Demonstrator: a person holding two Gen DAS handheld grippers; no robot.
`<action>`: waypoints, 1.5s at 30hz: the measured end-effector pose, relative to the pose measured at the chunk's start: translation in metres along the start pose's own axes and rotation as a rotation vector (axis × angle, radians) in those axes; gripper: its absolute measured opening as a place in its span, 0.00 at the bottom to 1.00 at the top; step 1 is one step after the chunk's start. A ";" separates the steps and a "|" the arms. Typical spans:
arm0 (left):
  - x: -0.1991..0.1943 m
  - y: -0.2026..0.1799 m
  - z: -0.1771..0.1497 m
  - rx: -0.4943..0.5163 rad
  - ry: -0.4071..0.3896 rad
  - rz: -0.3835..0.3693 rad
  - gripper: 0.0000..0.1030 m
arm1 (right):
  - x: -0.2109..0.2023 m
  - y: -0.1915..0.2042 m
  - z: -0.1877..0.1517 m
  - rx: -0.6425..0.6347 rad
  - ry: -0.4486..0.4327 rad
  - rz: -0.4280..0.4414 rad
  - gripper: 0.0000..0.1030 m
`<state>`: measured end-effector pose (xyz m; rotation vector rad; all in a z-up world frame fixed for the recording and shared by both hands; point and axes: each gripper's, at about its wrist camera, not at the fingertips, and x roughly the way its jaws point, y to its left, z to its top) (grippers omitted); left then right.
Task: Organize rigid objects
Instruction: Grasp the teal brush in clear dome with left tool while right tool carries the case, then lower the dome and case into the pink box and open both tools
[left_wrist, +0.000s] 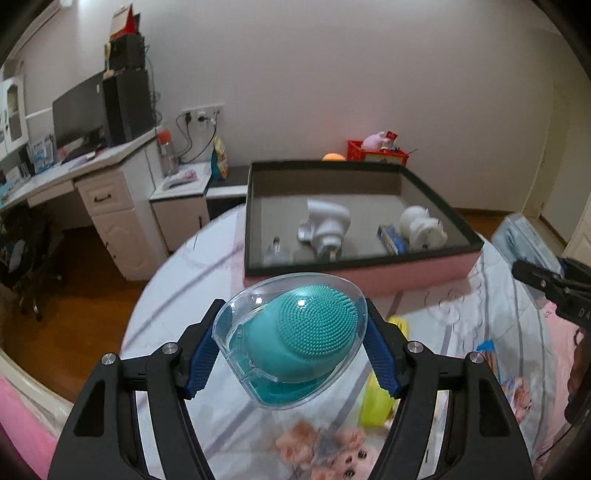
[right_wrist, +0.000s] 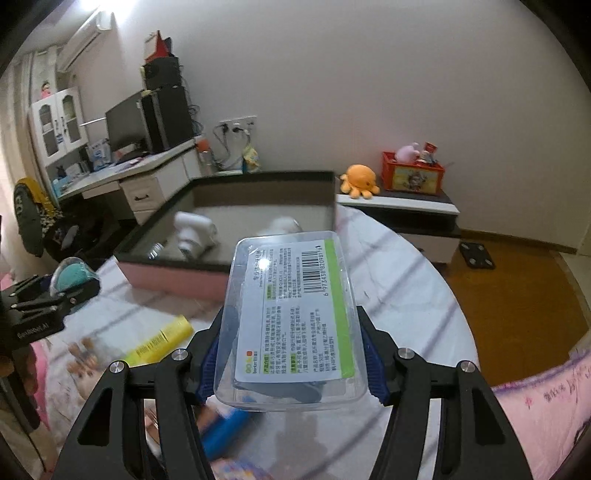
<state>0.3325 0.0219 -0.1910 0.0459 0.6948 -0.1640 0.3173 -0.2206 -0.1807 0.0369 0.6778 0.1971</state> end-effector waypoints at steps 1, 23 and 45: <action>0.002 0.001 0.006 0.005 -0.005 -0.005 0.69 | 0.002 0.003 0.005 -0.006 -0.005 0.005 0.62; 0.189 0.001 0.134 0.089 0.250 -0.003 0.70 | 0.192 0.023 0.106 -0.042 0.278 0.002 0.62; -0.026 0.010 0.078 0.013 -0.187 0.063 1.00 | 0.006 0.044 0.080 -0.018 -0.091 0.072 0.81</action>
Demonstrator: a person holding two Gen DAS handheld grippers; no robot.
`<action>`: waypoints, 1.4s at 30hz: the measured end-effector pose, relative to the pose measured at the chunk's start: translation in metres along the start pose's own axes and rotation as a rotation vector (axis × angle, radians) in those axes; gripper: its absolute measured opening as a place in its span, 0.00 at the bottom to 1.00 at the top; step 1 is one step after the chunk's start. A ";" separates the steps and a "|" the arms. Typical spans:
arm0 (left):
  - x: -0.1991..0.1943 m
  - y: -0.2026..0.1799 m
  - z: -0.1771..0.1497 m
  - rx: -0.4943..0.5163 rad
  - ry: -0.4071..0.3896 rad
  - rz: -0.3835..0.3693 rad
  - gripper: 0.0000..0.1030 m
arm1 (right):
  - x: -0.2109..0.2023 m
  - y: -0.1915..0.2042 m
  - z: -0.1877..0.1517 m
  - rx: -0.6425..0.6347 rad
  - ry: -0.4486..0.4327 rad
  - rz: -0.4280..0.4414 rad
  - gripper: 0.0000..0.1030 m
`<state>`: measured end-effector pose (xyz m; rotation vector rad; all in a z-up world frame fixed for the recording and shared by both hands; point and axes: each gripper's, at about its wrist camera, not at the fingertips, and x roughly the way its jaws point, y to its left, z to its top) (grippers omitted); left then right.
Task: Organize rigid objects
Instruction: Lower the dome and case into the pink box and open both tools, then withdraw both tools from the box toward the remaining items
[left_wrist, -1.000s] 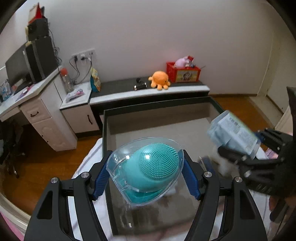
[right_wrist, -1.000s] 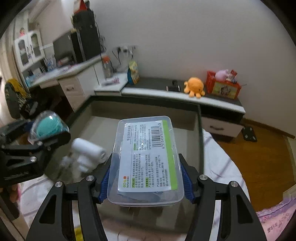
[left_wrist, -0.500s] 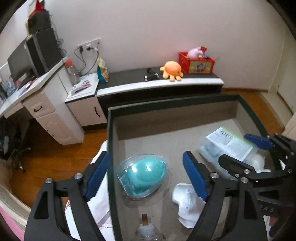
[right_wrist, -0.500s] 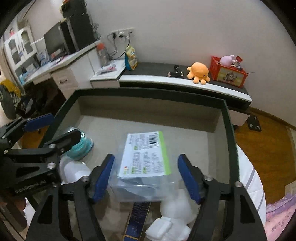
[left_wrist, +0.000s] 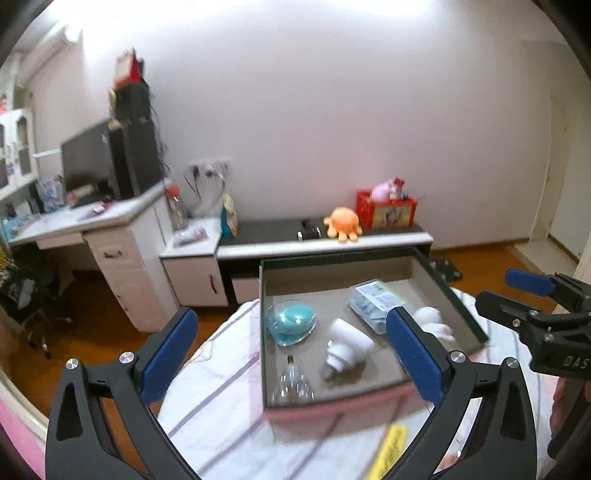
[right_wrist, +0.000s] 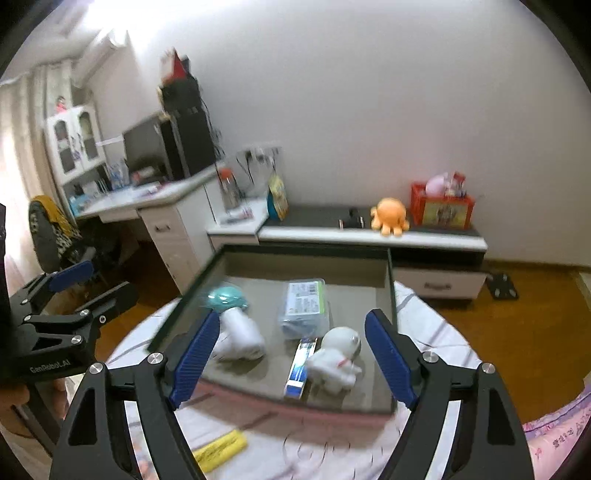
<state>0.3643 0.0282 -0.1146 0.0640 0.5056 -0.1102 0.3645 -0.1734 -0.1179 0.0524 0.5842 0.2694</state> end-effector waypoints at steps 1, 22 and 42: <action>-0.017 -0.003 -0.005 0.002 -0.030 0.009 1.00 | -0.012 0.003 -0.004 -0.007 -0.016 0.001 0.83; -0.215 -0.047 -0.095 -0.017 -0.247 0.043 1.00 | -0.204 0.048 -0.119 -0.052 -0.349 -0.185 1.00; -0.175 -0.035 -0.151 0.009 -0.042 0.029 1.00 | -0.162 0.014 -0.182 0.026 -0.109 -0.272 1.00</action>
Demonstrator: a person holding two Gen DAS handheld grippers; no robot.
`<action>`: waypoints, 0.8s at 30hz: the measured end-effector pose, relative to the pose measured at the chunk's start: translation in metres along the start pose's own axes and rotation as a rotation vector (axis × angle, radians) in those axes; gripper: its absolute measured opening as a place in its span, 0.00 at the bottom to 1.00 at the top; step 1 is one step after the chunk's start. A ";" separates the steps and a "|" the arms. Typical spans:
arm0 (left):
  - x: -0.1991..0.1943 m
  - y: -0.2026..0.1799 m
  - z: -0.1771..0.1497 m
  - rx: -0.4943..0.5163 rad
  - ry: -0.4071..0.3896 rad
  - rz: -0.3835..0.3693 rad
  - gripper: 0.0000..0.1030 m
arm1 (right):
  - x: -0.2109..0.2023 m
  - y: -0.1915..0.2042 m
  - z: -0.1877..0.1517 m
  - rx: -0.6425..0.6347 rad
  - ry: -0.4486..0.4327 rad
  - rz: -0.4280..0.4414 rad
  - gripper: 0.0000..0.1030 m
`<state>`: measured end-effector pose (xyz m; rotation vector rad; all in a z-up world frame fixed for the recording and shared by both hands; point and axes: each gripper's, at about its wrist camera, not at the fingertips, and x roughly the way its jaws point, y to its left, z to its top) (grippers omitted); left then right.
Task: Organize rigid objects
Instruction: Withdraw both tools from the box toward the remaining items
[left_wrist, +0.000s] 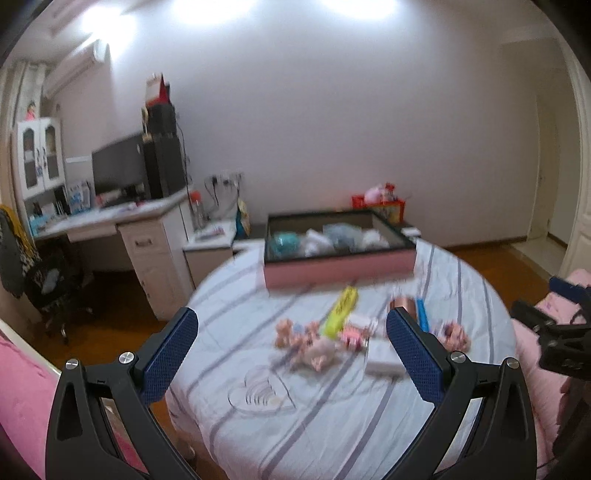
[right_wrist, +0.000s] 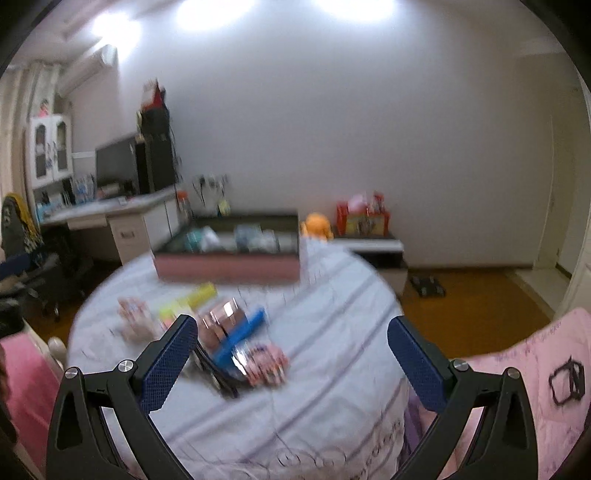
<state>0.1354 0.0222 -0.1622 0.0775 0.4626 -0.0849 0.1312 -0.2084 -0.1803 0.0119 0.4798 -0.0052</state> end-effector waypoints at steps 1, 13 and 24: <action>0.004 0.000 -0.004 0.003 0.015 0.001 1.00 | 0.012 -0.002 -0.007 0.000 0.040 0.001 1.00; 0.047 0.001 -0.029 0.039 0.162 0.006 1.00 | 0.097 -0.004 -0.033 -0.045 0.249 0.080 1.00; 0.077 0.007 -0.037 0.001 0.232 -0.024 1.00 | 0.119 -0.017 -0.025 0.002 0.281 0.107 0.53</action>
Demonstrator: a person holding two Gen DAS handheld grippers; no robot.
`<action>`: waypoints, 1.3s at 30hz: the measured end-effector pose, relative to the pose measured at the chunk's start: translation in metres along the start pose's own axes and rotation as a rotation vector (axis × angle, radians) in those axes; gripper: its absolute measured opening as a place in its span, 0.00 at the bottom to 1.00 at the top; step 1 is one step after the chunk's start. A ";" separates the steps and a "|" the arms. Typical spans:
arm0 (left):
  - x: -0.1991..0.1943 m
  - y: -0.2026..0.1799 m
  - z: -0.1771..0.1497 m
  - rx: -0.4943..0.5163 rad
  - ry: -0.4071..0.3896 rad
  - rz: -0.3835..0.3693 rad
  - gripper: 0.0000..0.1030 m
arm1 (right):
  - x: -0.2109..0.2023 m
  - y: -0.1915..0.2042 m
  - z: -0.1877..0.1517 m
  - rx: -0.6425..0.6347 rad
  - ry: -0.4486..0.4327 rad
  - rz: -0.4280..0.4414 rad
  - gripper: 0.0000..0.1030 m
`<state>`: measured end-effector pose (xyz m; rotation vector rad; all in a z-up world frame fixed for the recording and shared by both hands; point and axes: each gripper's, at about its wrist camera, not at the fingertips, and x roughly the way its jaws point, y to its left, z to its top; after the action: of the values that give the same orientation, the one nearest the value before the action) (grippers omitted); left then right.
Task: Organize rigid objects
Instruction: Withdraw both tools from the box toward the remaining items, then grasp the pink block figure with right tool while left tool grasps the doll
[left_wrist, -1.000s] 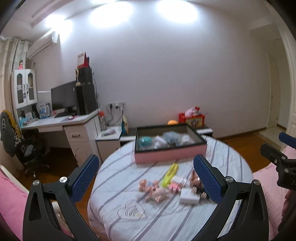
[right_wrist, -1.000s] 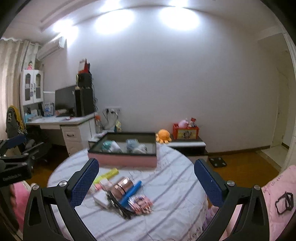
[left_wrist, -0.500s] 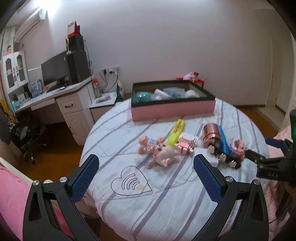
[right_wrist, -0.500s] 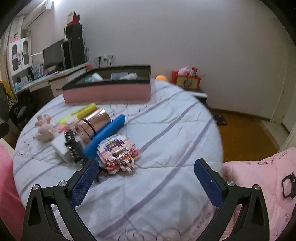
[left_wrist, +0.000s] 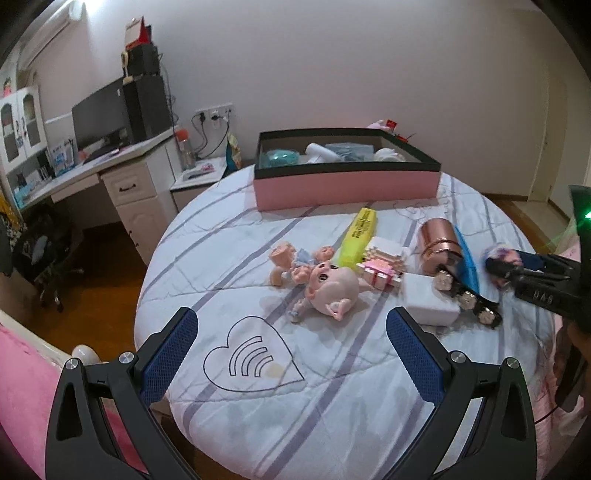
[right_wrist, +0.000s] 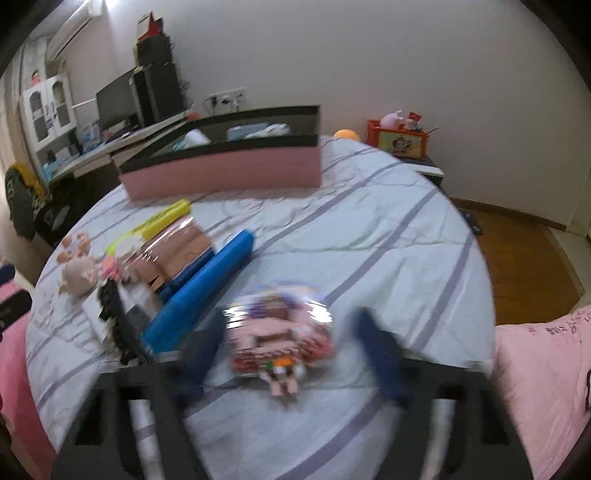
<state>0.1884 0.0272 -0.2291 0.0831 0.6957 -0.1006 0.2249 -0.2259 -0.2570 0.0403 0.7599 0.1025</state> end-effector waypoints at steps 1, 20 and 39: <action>0.005 0.003 0.001 -0.018 0.010 -0.006 1.00 | 0.001 -0.001 0.002 0.002 0.002 -0.012 0.53; 0.079 -0.009 0.020 -0.076 0.139 -0.053 1.00 | 0.013 0.000 0.000 -0.019 -0.013 -0.059 0.53; 0.037 0.040 0.008 -0.163 0.098 0.005 1.00 | 0.012 0.001 -0.001 -0.025 -0.013 -0.062 0.54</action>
<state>0.2263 0.0641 -0.2452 -0.0675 0.7988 -0.0351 0.2329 -0.2234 -0.2663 -0.0068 0.7461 0.0529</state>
